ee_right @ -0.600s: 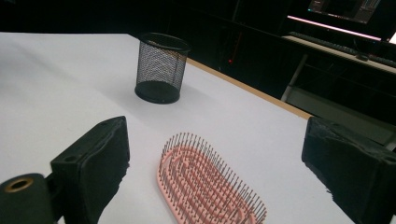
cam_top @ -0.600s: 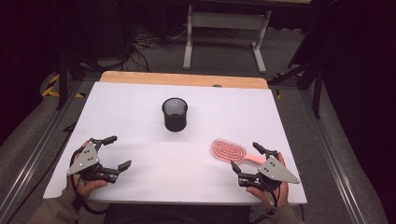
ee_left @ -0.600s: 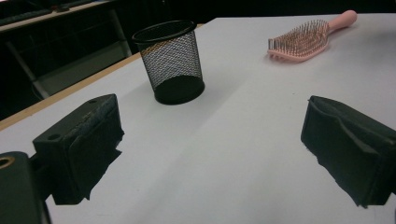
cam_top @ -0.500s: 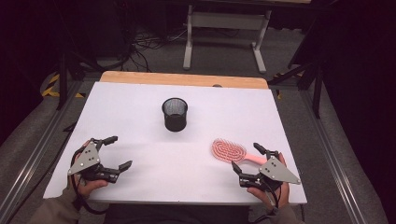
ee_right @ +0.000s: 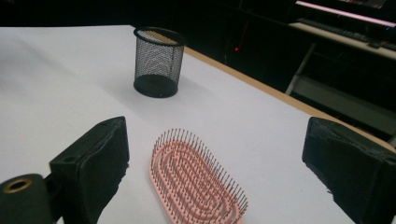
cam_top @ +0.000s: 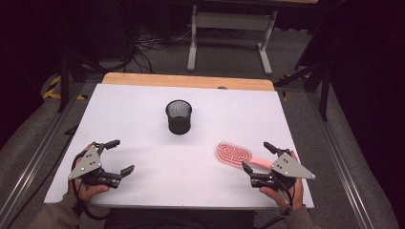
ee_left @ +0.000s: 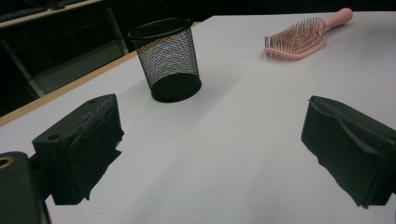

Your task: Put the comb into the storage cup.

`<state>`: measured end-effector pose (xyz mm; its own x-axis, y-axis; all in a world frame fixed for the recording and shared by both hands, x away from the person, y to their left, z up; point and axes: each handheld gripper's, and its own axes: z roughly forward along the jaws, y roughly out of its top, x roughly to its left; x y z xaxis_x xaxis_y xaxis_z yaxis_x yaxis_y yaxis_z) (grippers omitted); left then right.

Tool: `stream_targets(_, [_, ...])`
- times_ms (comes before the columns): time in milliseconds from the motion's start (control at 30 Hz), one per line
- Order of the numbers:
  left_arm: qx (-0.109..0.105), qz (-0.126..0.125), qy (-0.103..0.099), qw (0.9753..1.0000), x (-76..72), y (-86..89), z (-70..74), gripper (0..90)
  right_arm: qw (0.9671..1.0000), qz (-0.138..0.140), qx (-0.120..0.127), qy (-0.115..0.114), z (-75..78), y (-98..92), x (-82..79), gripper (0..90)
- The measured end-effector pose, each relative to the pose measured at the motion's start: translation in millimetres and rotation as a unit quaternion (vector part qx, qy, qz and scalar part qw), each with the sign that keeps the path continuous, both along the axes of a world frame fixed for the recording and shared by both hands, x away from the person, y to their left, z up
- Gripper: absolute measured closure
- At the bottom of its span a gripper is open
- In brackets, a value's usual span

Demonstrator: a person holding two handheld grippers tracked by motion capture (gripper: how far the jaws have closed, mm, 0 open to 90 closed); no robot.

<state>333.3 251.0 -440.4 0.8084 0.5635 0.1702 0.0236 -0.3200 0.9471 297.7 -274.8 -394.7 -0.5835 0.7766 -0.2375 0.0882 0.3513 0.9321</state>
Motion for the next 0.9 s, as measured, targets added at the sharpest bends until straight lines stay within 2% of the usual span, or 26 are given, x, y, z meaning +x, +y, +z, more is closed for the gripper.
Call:
stream_targets(67, [0.000, 0.001, 0.001, 1.0000, 0.4, 0.4, -0.2, 6.1, 1.0000, 0.002, -0.003, 0.007, 1.9, -2.1, 1.8, 8.1])
stream_targets(100, [0.000, 0.001, 0.002, 1.0000, 0.6, 0.5, -0.3, 6.1, 0.9995, 0.006, -0.018, 0.025, 4.8, -5.4, 6.2, 8.1])
stream_targets(167, [0.002, 0.001, 0.002, 1.0000, 0.9, 0.6, -0.5, 6.1, 0.9981, 0.019, -0.024, 0.053, 7.0, -8.6, 11.8, 8.1])
stream_targets(200, [0.002, 0.001, 0.002, 1.0000, 0.9, 0.6, -0.5, 6.1, 0.9981, 0.019, -0.024, 0.053, 7.0, -8.6, 11.8, 8.1])
stream_targets(233, [0.002, 0.001, 0.003, 1.0000, 0.9, 0.6, -0.5, 6.1, 0.9970, 0.022, -0.035, 0.065, 7.4, -9.1, 14.8, 8.1])
stream_targets(300, [0.001, 0.002, 0.002, 1.0000, 0.6, 0.6, -0.4, 6.1, 0.9919, 0.038, -0.063, 0.103, 7.2, -9.0, 21.9, 8.4])
stream_targets(400, [0.000, 0.000, 0.006, 1.0000, 0.6, -0.1, -0.9, 6.0, 0.9851, 0.036, -0.100, 0.135, 7.3, -8.9, 30.5, 8.4])
stream_targets(433, [0.000, 0.000, 0.006, 1.0000, 0.6, -0.1, -0.9, 6.1, 0.9837, 0.037, -0.103, 0.143, 7.9, -10.0, 33.2, 8.4])
stream_targets(467, [0.000, 0.000, 0.007, 1.0000, 0.7, 0.0, -1.1, 6.1, 0.9837, 0.037, -0.103, 0.143, 7.9, -10.0, 33.2, 8.4])
stream_targets(500, [0.001, 0.001, 0.006, 1.0000, 0.9, 0.0, -1.2, 6.1, 0.9814, 0.038, -0.110, 0.153, 8.6, -11.2, 36.0, 8.4])
stream_targets(533, [0.001, 0.002, 0.006, 1.0000, 0.8, 0.1, -1.2, 6.1, 0.9764, 0.039, -0.128, 0.170, 10.1, -12.6, 40.6, 7.9])
stream_targets(567, [0.002, 0.001, 0.004, 1.0000, 1.0, 0.2, -1.0, 6.1, 0.9727, 0.043, -0.136, 0.183, 10.4, -13.3, 43.8, 7.9])
stream_targets(600, [0.003, 0.001, 0.005, 1.0000, 1.2, 0.1, -1.2, 6.1, 0.9727, 0.043, -0.136, 0.183, 10.4, -13.3, 43.8, 7.9])
stream_targets(633, [0.004, 0.001, 0.005, 1.0000, 1.0, -0.4, -1.5, 6.1, 0.9662, 0.045, -0.148, 0.206, 10.6, -14.9, 50.9, 7.2])
stream_targets(667, [0.004, 0.000, 0.005, 1.0000, 1.1, -0.4, -1.5, 6.1, 0.9618, 0.049, -0.154, 0.221, 10.2, -15.4, 54.8, 7.6])
stream_targets(700, [0.004, 0.000, 0.005, 1.0000, 1.1, -0.4, -1.5, 6.1, 0.9618, 0.049, -0.154, 0.221, 10.2, -15.4, 54.8, 7.6])
stream_targets(733, [0.005, 0.001, 0.005, 1.0000, 1.0, -0.5, -1.4, 6.1, 0.9582, 0.049, -0.165, 0.229, 9.8, -15.6, 58.7, 8.3])
stream_targets(767, [0.003, 0.000, 0.005, 1.0000, 1.0, -0.4, -1.4, 6.1, 0.9516, 0.050, -0.180, 0.244, 9.3, -14.7, 62.9, 8.4])
stream_targets(800, [0.005, 0.001, 0.005, 1.0000, 1.2, -0.5, -1.5, 6.1, 0.9424, 0.052, -0.203, 0.261, 7.8, -12.0, 68.7, 8.9])
stream_targets(867, [0.004, -0.001, 0.007, 1.0000, 1.3, -0.8, -1.9, 6.1, 0.9293, 0.062, -0.227, 0.285, 4.6, -8.2, 74.6, 10.7])
stream_targets(900, [0.004, -0.001, 0.007, 1.0000, 1.3, -0.8, -1.9, 6.1, 0.9293, 0.062, -0.227, 0.285, 4.6, -8.2, 74.6, 10.7])
